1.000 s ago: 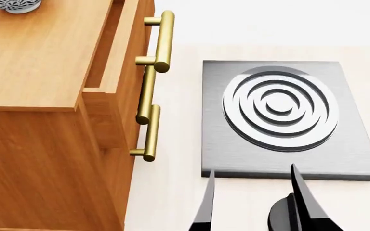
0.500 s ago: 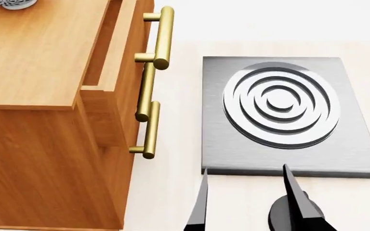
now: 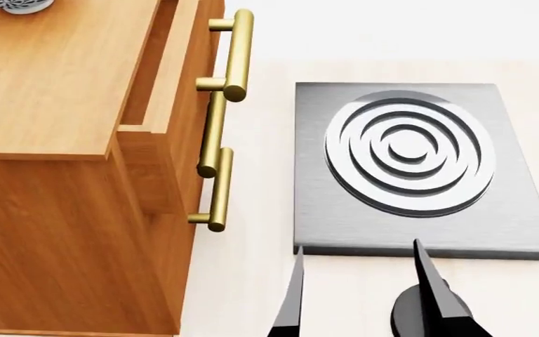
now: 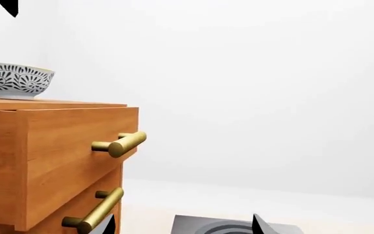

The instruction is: Pick the akita bowl on the wooden cabinet and place it on the plate.

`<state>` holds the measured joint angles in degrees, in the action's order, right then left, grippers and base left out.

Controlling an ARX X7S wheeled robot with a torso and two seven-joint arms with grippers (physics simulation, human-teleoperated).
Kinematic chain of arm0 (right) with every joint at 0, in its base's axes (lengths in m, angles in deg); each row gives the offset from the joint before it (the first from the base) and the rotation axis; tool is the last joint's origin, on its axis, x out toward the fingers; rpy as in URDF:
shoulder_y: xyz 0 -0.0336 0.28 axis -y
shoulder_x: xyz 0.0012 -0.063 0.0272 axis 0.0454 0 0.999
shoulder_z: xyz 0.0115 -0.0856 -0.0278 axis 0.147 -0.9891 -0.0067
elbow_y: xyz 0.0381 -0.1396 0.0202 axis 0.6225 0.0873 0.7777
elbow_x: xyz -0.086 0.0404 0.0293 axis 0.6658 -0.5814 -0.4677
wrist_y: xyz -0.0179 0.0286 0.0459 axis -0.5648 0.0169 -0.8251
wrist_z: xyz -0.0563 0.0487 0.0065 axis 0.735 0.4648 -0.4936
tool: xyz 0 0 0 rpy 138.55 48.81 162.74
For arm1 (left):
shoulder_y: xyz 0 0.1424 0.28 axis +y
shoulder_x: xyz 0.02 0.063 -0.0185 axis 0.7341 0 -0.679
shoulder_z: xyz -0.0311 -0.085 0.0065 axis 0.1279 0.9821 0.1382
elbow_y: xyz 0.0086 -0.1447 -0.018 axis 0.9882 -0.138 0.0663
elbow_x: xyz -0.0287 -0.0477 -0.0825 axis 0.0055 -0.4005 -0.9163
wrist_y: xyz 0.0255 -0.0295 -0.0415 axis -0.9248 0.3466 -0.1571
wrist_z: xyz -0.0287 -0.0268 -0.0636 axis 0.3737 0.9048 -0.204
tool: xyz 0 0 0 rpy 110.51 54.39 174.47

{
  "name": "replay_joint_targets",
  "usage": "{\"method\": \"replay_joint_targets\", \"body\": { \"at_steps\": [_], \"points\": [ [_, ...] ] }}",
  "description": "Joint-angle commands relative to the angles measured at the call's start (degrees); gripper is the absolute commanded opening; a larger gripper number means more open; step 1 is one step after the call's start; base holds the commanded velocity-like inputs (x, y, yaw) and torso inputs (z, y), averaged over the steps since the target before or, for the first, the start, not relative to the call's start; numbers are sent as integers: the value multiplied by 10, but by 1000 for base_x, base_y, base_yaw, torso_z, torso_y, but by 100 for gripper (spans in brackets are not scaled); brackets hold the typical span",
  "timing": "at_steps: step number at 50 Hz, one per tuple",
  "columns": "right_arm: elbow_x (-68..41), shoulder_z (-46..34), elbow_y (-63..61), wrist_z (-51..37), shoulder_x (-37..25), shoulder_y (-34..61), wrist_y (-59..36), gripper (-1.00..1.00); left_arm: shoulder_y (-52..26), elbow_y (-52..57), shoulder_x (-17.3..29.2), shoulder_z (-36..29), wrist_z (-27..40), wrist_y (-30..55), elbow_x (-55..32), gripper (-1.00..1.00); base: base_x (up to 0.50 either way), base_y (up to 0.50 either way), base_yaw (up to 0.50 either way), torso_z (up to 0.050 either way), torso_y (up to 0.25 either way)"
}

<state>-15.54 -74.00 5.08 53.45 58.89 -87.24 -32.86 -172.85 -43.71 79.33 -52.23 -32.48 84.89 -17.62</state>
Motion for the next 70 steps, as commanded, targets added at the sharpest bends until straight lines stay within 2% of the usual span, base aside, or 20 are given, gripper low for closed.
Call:
{"method": "replay_joint_targets", "body": {
  "at_steps": [1, 2, 3, 4, 6, 7, 8, 9, 13, 22, 39, 70],
  "points": [
    [-1, 0, 1, -2, -1, 0, 2, 100, -19, 0, -1, -89, -67, 28, 2, 100, 0, 0, 0, 0, 0],
    [2, -2, 0, -3, -1, 0, 1, 100, -24, 0, -2, -175, -109, 36, -59, 100, 0, 0, 0, 0, 0],
    [2, -2, -1, -3, -2, -1, 1, 100, -27, 0, -2, -261, -105, 48, -104, 100, 0, 0, 0, 0, 0],
    [2, -1, -1, -3, -2, -1, 2, 100, -29, 0, -2, -292, -92, 53, -114, 100, 0, 0, 0, 0, 0],
    [1, -1, -2, -4, -2, -1, 2, 100, -32, 0, 6, -130, -46, 60, -68, 100, 0, 0, 0, 0, 0],
    [1, -1, -2, -4, -2, -1, 2, 100, -31, 0, 6, -100, -41, 68, -38, 100, 0, 0, 0, 0, 0],
    [3, -2, -2, -5, -3, -1, 2, 100, -29, 0, 1, -114, -76, 69, -14, 100, 0, 0, 0, 0, 0],
    [2, -1, -2, -5, -3, -2, 2, 100, -29, 0, 2, -88, -82, 76, -6, 100, 0, 0, 0, 0, 0],
    [1, -2, -2, -5, -3, -1, 2, 100, -25, 0, 0, -79, -95, 73, 22, 100, 0, 0, 0, 0, 0],
    [1, -3, 1, -6, -3, 1, 2, 100, -7, 0, -1, -90, -134, 64, -3, 100, 0, 0, 0, 0, 0],
    [-1, -6, 15, -6, -3, 5, 5, 100, 17, 0, 3, -31, -103, 50, 32, 100, 0, 0, 0, 0, 0],
    [0, -11, 36, -9, -3, 9, 9, 100, 71, 0, 15, -6, -103, 29, 38, 100, 0, 0, 0, 0, 0]
  ]
}}
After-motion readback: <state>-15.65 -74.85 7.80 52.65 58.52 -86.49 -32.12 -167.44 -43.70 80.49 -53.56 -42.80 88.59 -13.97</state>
